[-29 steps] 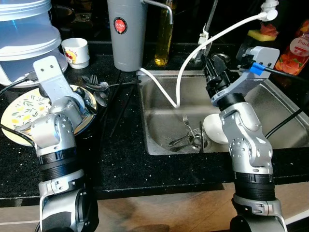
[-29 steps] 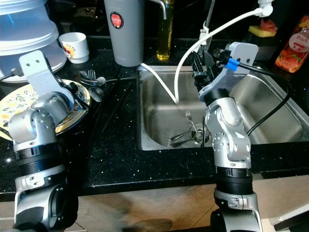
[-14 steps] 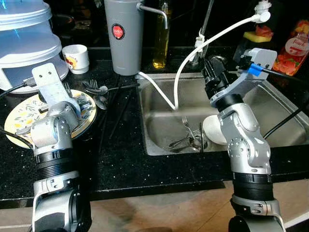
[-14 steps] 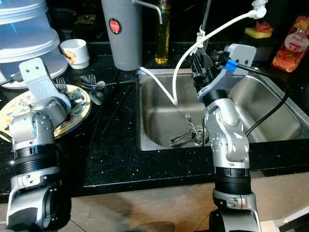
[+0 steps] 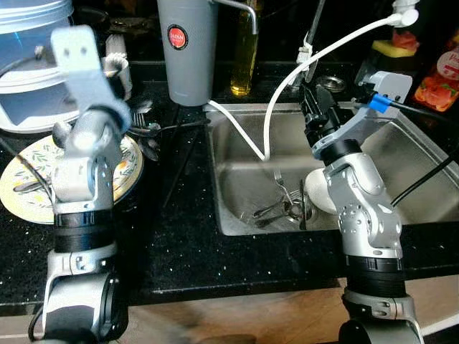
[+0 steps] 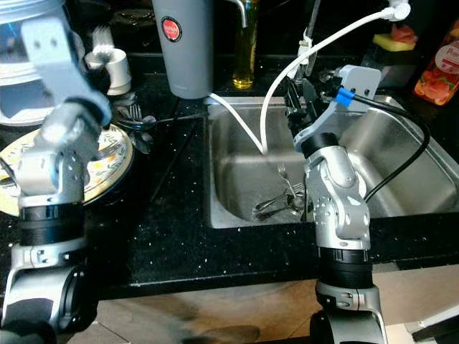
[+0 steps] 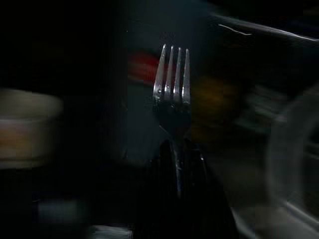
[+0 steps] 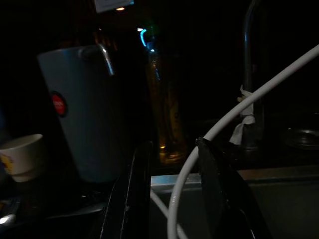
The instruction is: Kitchen organization
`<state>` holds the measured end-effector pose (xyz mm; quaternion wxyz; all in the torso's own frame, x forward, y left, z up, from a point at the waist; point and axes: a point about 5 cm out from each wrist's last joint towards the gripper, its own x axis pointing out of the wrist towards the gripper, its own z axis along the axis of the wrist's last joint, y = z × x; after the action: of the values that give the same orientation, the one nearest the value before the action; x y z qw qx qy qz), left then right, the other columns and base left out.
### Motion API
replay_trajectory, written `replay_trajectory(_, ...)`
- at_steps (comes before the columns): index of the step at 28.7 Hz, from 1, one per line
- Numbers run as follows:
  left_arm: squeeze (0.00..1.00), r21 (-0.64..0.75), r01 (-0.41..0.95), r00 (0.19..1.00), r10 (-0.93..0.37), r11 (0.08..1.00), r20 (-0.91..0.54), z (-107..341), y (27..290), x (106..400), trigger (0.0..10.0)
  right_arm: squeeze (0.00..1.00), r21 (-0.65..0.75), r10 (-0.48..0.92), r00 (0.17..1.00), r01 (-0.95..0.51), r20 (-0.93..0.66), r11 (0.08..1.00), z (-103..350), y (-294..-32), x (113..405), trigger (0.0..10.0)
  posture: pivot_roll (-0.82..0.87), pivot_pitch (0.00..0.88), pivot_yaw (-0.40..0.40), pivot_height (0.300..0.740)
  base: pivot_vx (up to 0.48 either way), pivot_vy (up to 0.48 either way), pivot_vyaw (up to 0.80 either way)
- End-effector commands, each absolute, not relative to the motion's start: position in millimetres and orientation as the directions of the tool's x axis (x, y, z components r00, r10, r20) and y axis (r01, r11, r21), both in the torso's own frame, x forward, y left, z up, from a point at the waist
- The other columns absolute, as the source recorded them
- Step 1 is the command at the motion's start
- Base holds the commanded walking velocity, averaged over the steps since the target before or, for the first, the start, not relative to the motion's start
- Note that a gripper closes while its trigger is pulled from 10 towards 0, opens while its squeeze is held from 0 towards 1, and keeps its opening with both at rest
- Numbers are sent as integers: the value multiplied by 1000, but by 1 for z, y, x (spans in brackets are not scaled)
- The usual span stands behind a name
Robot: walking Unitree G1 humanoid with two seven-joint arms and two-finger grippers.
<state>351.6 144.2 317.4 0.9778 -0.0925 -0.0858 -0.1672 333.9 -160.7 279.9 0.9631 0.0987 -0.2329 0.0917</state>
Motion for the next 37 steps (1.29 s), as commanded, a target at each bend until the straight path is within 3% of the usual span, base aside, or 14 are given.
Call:
replay_trajectory(1, 0, -172, 467, 883, -446, 867, 147, 311, 126, 349, 10000, 0, 128, 116, 866, -202, 487, 971, 284, -163, 332, 10000, 146, 66, -24, 740, 0, 0, 0)
replay_trajectory(10, 0, -105, 704, 705, -709, 702, -21, 269, 44, 356, 10000, 0, 107, -132, 831, 88, 541, 990, 303, -198, 329, 10000, 120, 55, -17, 740, 0, 0, 0)
replay_trajectory(11, 529, -104, 725, 682, -730, 681, -26, 267, 38, 355, 10000, 0, 102, -148, 819, 109, 554, 989, 306, -201, 327, 10000, 120, 55, -17, 740, 0, 0, 0)
replay_trajectory(13, 529, -110, 743, 661, -750, 660, -32, 267, 34, 354, 10000, 0, 98, -158, 811, 124, 563, 987, 308, -203, 326, 10000, 120, 55, -17, 740, 0, 0, 0)
replay_trajectory(14, 1000, -102, 776, 626, -780, 622, 1, 273, 29, 351, 10000, 0, 99, -168, 801, 136, 575, 986, 310, -205, 324, 10000, 106, 53, -11, 740, 0, 0, 0)
replay_trajectory(16, 1000, -95, 808, 588, -806, 582, 60, 285, 29, 346, 10000, 0, 101, -171, 796, 138, 581, 985, 311, -206, 323, 10000, 106, 53, -11, 740, 0, 0, 0)
replay_trajectory(17, 565, -92, 810, 586, -805, 579, 89, 291, 32, 344, 10000, 0, 101, -169, 794, 136, 584, 986, 311, -206, 322, 10000, 106, 53, -11, 740, 0, 0, 0)
replay_trajectory(18, 0, -86, 810, 587, -802, 580, 109, 294, 34, 344, 10000, 0, 102, -169, 793, 135, 586, 986, 311, -206, 322, 10000, 106, 53, -11, 740, 0, 0, 0)
replay_trajectory(23, 0, -1, 736, 671, -729, 677, 133, 307, 70, 345, 10000, 0, 109, -144, 800, 99, 583, 989, 309, -199, 323, 10000, 119, 54, -13, 740, 0, 0, 0)
replay_trajectory(25, 0, 119, 621, 776, -629, 775, 43, 302, 100, 342, 10000, 0, 94, -94, 818, 50, 568, 994, 304, -189, 325, 10000, 130, 55, -11, 740, 0, 0, 0)
replay_trajectory(28, 0, 111, 544, 837, -547, 832, -1, 298, 122, 338, 10000, 0, 90, -68, 829, 21, 556, 996, 300, -183, 326, 10000, 139, 56, -8, 740, 0, 0, 0)
replay_trajectory(30, 0, 87, 448, 894, -446, 890, -46, 290, 143, 332, 10000, 0, 98, -46, 839, -9, 543, 995, 296, -179, 327, 10000, 147, 56, -10, 740, 0, 0, 0)
replay_trajectory(33, 0, 241, 253, 968, -242, 937, -75, 274, 183, 321, 10000, 0, 113, -16, 852, -51, 523, 992, 290, -172, 329, 10000, 169, 55, -14, 740, 0, 0, 0)
replay_trajectory(37, 0, 181, 81, 995, -68, 980, -76, 270, 216, 319, 10000, 0, 73, 126, 865, -184, 486, 980, 283, -154, 331, 10000, 181, 50, -25, 740, 0, 0, 0)
